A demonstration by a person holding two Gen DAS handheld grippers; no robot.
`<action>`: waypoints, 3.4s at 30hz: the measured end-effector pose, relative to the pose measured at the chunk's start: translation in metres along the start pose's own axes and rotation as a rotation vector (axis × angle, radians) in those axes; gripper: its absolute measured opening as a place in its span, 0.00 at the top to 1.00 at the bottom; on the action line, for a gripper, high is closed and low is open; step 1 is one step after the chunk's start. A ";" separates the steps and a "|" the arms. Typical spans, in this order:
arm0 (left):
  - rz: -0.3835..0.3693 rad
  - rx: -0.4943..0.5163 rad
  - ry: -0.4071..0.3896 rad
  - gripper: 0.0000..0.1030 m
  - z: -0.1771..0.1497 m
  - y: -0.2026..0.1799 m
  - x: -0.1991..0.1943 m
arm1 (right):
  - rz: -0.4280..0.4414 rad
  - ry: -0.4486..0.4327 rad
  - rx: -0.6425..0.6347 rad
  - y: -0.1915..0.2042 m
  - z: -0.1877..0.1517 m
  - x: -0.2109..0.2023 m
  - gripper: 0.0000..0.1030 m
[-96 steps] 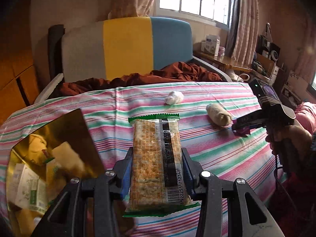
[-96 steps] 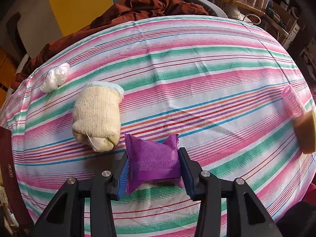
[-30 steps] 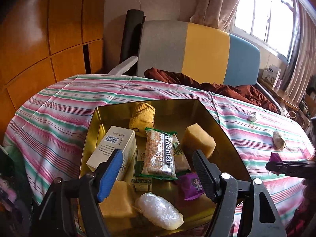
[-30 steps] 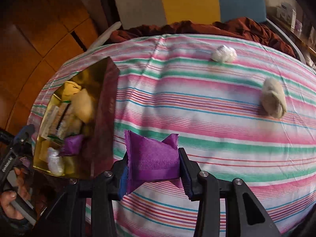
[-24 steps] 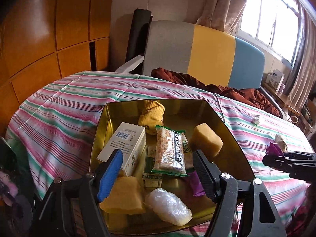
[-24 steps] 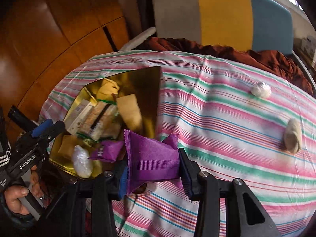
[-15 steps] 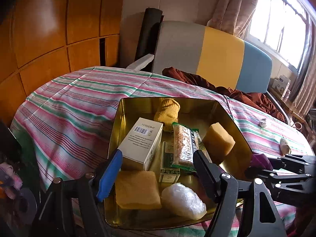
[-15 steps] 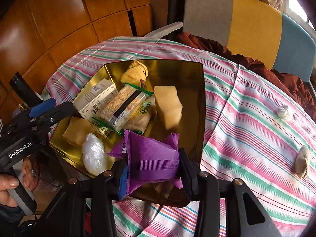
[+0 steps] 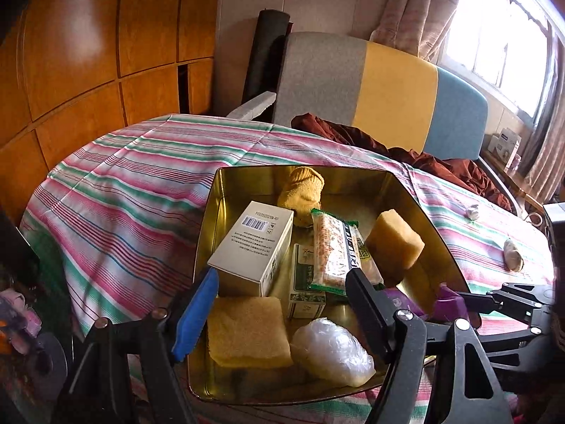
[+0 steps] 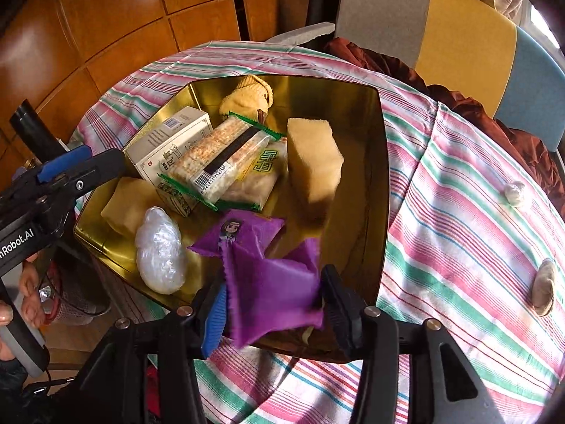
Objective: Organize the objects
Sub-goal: 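Carry the purple candy packet into the tray and open the right tool, then move both tools back to the beige glove and white bundle, then grasp the beige knit glove with the right tool while the left tool grasps the white plastic bundle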
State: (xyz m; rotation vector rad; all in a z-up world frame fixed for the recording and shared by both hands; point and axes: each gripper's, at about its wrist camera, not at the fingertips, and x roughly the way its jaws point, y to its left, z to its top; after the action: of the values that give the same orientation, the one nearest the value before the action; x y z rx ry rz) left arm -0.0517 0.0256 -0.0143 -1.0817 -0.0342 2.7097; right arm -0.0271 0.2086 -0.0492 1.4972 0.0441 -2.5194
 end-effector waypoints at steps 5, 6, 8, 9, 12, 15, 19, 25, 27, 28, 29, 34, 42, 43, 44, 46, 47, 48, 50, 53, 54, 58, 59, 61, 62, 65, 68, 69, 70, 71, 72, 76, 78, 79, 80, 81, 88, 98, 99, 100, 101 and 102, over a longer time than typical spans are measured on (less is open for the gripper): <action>0.003 0.014 0.003 0.19 -0.001 -0.005 -0.001 | 0.010 -0.017 0.015 -0.002 -0.002 -0.005 0.50; 0.006 0.019 0.001 0.17 -0.001 -0.006 -0.001 | 0.012 -0.025 0.017 -0.003 -0.002 -0.008 0.49; 0.005 0.023 -0.006 0.16 0.000 -0.008 -0.004 | 0.011 -0.039 0.025 -0.006 -0.002 -0.013 0.39; 0.006 0.027 -0.008 0.15 0.001 -0.009 -0.005 | 0.010 -0.047 0.031 -0.008 -0.002 -0.015 0.26; 0.007 0.037 -0.018 0.13 0.002 -0.012 -0.008 | 0.003 -0.068 0.053 -0.014 -0.002 -0.022 0.22; 0.004 0.048 -0.024 0.13 0.002 -0.016 -0.012 | -0.013 -0.079 0.069 -0.022 -0.003 -0.028 0.22; -0.003 0.070 -0.027 0.12 0.003 -0.023 -0.015 | -0.039 -0.092 0.102 -0.039 -0.005 -0.037 0.22; -0.034 0.112 -0.039 0.05 0.006 -0.041 -0.021 | -0.095 -0.097 0.173 -0.076 -0.013 -0.049 0.21; -0.047 0.124 -0.039 0.05 0.008 -0.047 -0.022 | -0.116 -0.100 0.211 -0.093 -0.018 -0.054 0.21; -0.051 0.130 -0.040 0.05 0.009 -0.050 -0.022 | -0.121 -0.102 0.233 -0.103 -0.021 -0.057 0.21; -0.057 0.139 -0.041 0.05 0.010 -0.054 -0.022 | -0.129 -0.101 0.260 -0.113 -0.024 -0.060 0.21; -0.088 0.188 -0.043 0.05 0.015 -0.077 -0.022 | -0.207 -0.084 0.389 -0.162 -0.042 -0.072 0.21; -0.154 0.270 -0.029 0.05 0.019 -0.120 -0.014 | -0.280 -0.078 0.696 -0.258 -0.077 -0.097 0.21; -0.164 0.279 -0.027 0.05 0.020 -0.125 -0.013 | -0.283 -0.087 0.747 -0.271 -0.082 -0.101 0.21; -0.171 0.287 -0.024 0.05 0.020 -0.130 -0.012 | -0.286 -0.096 0.793 -0.282 -0.087 -0.104 0.21; -0.189 0.304 -0.016 0.05 0.020 -0.139 -0.010 | -0.298 -0.108 0.875 -0.305 -0.096 -0.109 0.21; -0.196 0.311 -0.013 0.05 0.019 -0.144 -0.009 | -0.306 -0.110 0.907 -0.314 -0.099 -0.110 0.21; -0.203 0.318 -0.009 0.05 0.019 -0.149 -0.008 | -0.308 -0.115 0.933 -0.323 -0.101 -0.111 0.21; -0.214 0.329 0.002 0.05 0.017 -0.157 -0.006 | -0.295 -0.115 0.961 -0.336 -0.103 -0.109 0.21; -0.233 0.346 0.016 0.05 0.015 -0.168 -0.002 | -0.286 -0.105 0.964 -0.350 -0.098 -0.099 0.21; -0.237 0.354 0.019 0.05 0.014 -0.171 -0.001 | -0.276 -0.094 0.955 -0.353 -0.095 -0.093 0.21; -0.250 0.371 0.032 0.05 0.014 -0.183 0.003 | -0.263 -0.044 0.933 -0.363 -0.082 -0.066 0.21; -0.251 0.375 0.033 0.05 0.014 -0.184 0.004 | -0.255 -0.038 0.937 -0.366 -0.080 -0.060 0.21; -0.252 0.383 0.038 0.05 0.015 -0.190 0.007 | -0.227 -0.038 0.943 -0.371 -0.078 -0.051 0.21; -0.253 0.387 0.041 0.05 0.016 -0.193 0.010 | -0.216 -0.043 0.939 -0.373 -0.076 -0.047 0.21; -0.251 0.402 0.048 0.05 0.019 -0.203 0.016 | -0.166 -0.035 0.898 -0.372 -0.075 -0.033 0.45; -0.255 0.430 0.045 0.05 0.021 -0.218 0.022 | -0.202 -0.009 0.841 -0.363 -0.073 -0.030 0.47; -0.256 0.441 0.045 0.05 0.023 -0.224 0.025 | -0.218 -0.009 0.825 -0.361 -0.071 -0.032 0.48; -0.259 0.447 0.046 0.05 0.025 -0.229 0.027 | -0.235 -0.011 0.809 -0.358 -0.070 -0.034 0.48; -0.262 0.455 0.049 0.05 0.026 -0.236 0.031 | -0.246 -0.007 0.802 -0.358 -0.070 -0.036 0.48; -0.265 0.462 0.051 0.05 0.028 -0.240 0.034 | -0.251 -0.007 0.806 -0.359 -0.072 -0.037 0.48; -0.270 0.497 0.050 0.05 0.034 -0.262 0.043 | -0.265 0.005 0.845 -0.368 -0.081 -0.043 0.48; -0.272 0.520 0.051 0.05 0.036 -0.274 0.050 | -0.256 0.014 0.870 -0.373 -0.084 -0.043 0.48; -0.273 0.528 0.056 0.05 0.037 -0.280 0.053 | -0.253 0.016 0.879 -0.375 -0.085 -0.043 0.48; -0.277 0.534 0.062 0.05 0.037 -0.284 0.057 | -0.253 0.016 0.883 -0.376 -0.085 -0.044 0.48; -0.282 0.541 0.069 0.05 0.037 -0.290 0.061 | -0.256 0.016 0.884 -0.377 -0.086 -0.045 0.48; -0.295 0.558 0.134 0.05 0.043 -0.320 0.093 | -0.252 0.047 0.891 -0.381 -0.087 -0.042 0.48; -0.339 0.458 0.263 0.05 0.071 -0.351 0.167 | -0.247 0.057 0.893 -0.386 -0.086 -0.041 0.47; -0.345 0.462 0.259 0.05 0.074 -0.355 0.173 | -0.246 0.058 0.894 -0.386 -0.086 -0.041 0.47; -0.342 0.467 0.253 0.05 0.077 -0.359 0.177 | -0.245 0.059 0.894 -0.386 -0.086 -0.041 0.47; -0.346 0.469 0.248 0.05 0.080 -0.364 0.182 | -0.246 0.061 0.893 -0.387 -0.086 -0.041 0.47; -0.358 0.471 0.244 0.05 0.083 -0.370 0.186 | -0.246 0.062 0.893 -0.387 -0.086 -0.041 0.47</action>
State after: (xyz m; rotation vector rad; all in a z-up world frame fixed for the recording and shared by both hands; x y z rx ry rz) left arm -0.1663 0.4308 -0.0410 -1.1170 0.3907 2.1061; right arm -0.0090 0.6051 -0.0866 1.9339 -1.0763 -2.8380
